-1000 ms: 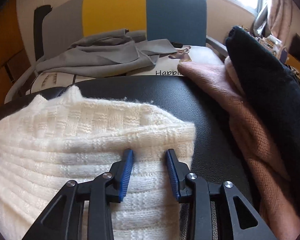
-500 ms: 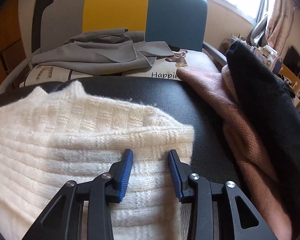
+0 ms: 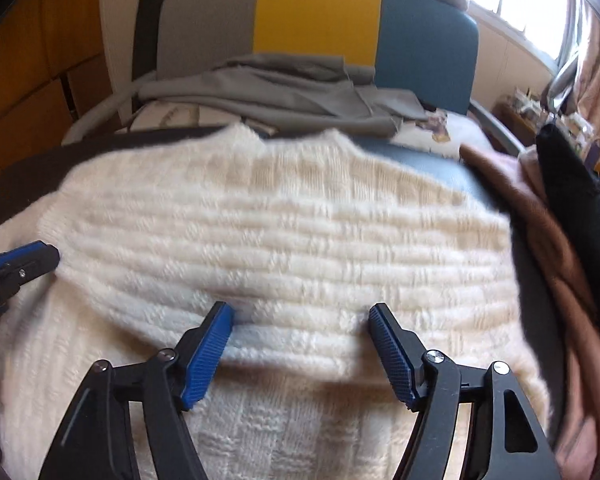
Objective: Fold clothes
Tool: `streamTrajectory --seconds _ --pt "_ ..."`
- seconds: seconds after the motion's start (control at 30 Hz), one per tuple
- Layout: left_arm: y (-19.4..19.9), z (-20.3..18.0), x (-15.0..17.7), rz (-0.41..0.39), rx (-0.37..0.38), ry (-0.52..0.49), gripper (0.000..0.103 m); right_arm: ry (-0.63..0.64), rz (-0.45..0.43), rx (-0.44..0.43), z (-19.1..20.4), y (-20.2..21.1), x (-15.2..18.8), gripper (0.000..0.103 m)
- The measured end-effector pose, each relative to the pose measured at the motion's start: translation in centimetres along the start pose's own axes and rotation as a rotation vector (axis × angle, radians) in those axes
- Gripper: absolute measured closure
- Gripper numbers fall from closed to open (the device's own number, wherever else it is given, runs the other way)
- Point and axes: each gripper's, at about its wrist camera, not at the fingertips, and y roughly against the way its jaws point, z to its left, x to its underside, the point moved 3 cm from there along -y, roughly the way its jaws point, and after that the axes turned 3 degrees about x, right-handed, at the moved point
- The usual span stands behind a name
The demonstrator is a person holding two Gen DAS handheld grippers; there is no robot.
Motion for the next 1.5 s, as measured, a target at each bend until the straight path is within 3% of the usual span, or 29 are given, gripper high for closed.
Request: streamTrajectory --seconds 0.13,0.33,0.43,0.57,0.73,0.87,1.13,1.5 --pt "0.6 1.8 1.3 -0.025 0.079 0.102 0.068 -0.003 -0.004 0.008 0.3 0.2 0.7 0.029" --pt "1.9 2.8 2.3 -0.042 0.120 0.162 0.068 0.045 -0.003 0.021 1.3 0.9 1.6 0.028" --pt "4.3 5.1 3.1 -0.062 0.169 0.290 0.068 0.073 -0.010 0.023 1.9 1.3 2.1 0.027" --pt "10.7 12.5 5.9 -0.204 0.194 0.556 0.066 0.062 -0.014 0.008 1.5 1.1 2.0 0.023" --pt "19.3 26.2 10.5 -0.350 0.029 0.869 0.066 0.052 -0.020 0.001 1.4 1.2 2.1 0.021" --pt "23.5 35.4 13.7 -0.431 -0.010 1.102 0.066 0.055 -0.023 0.013 1.5 1.3 2.1 0.020" --pt "23.0 41.3 12.8 -0.399 -0.067 1.152 0.066 0.044 -0.014 0.037 1.2 1.1 2.0 0.013" --pt "19.0 41.5 9.8 -0.344 -0.046 1.154 0.066 0.024 -0.003 0.045 0.9 0.9 2.1 0.007"
